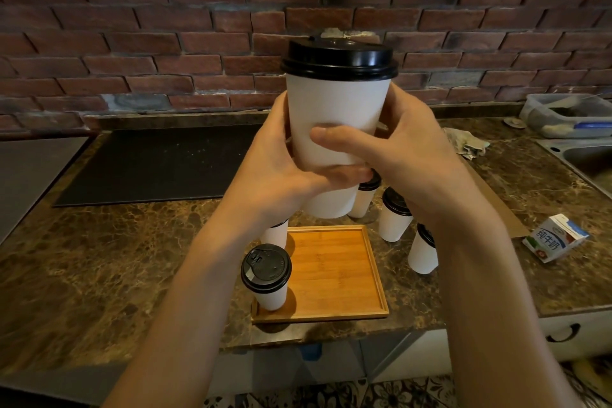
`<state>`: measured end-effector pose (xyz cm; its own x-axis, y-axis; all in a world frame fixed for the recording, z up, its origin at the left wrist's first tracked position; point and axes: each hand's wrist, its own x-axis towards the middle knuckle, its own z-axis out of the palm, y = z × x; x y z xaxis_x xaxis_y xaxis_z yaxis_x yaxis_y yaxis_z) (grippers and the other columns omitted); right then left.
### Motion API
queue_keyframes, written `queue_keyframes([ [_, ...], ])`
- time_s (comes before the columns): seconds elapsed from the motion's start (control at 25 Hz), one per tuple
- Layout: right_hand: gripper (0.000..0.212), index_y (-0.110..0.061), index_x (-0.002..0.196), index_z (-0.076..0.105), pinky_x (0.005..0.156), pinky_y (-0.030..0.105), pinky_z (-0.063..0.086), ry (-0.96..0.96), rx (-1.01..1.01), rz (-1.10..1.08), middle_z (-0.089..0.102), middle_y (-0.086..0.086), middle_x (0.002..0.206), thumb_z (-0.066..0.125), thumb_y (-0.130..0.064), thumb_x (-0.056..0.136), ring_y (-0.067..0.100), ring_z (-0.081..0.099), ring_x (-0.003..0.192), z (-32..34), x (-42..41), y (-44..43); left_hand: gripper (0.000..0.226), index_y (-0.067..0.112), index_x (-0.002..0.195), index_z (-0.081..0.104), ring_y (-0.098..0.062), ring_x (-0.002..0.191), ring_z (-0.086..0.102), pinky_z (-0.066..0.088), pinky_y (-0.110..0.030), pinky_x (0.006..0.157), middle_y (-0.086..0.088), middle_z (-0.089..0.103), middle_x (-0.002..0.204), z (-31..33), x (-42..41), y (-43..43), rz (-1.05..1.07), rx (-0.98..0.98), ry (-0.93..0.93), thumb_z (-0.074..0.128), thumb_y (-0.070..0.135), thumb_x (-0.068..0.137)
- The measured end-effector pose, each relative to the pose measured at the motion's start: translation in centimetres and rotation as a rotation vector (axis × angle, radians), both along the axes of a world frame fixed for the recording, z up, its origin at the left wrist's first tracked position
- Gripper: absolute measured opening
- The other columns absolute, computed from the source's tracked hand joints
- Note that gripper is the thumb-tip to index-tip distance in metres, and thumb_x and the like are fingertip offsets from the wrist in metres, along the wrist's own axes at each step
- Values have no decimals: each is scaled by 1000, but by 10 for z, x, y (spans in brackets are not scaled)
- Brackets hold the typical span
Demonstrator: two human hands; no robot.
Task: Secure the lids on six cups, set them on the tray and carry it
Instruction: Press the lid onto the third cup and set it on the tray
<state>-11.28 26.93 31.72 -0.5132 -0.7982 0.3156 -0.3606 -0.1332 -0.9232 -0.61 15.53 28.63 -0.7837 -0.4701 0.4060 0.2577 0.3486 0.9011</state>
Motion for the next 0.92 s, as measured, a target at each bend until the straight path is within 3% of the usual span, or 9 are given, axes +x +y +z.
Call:
queue_keyframes([
  [0.12,62,-25,125,52,78,23,59,17,-3,-57,63,-13,108,84,-28,72,-1,63,96,-4,3,-5,93,29,136,37,5,111,56,50,-10,77,18,57,120,-3,-3,0,62,-22,-8,86,27,57],
  [0.24,65,-27,127,51,79,28,60,39,10,-112,62,-13,111,84,-34,71,2,62,98,-7,6,-9,96,25,141,34,4,112,55,51,-11,78,16,55,123,-7,-5,-2,98,-31,-11,86,15,61],
  [0.4,66,-28,128,52,81,31,60,60,29,-129,62,-14,112,83,-37,71,2,61,100,-8,6,-9,97,28,141,33,1,114,55,52,-13,80,16,54,125,-10,-5,-5,101,-31,-35,86,14,62],
  [0.64,59,-24,124,57,79,29,60,-48,-48,-12,67,-7,112,83,-27,72,7,65,103,-3,1,-3,99,27,139,33,-1,113,57,53,-16,80,12,56,126,1,-2,-4,15,-28,-12,85,33,55],
  [0.8,52,-28,117,59,80,29,59,-91,-62,96,71,-7,109,82,-28,71,10,68,104,-1,-5,1,81,33,128,39,2,104,61,51,-10,73,17,61,114,6,0,-7,-68,-8,-31,83,21,60],
  [0.92,43,-28,113,60,77,24,57,-138,-54,198,72,-12,104,75,-23,73,11,68,103,-2,-11,4,81,28,131,40,-5,104,63,53,-15,74,14,63,113,4,3,-8,-137,9,-63,83,16,63],
])
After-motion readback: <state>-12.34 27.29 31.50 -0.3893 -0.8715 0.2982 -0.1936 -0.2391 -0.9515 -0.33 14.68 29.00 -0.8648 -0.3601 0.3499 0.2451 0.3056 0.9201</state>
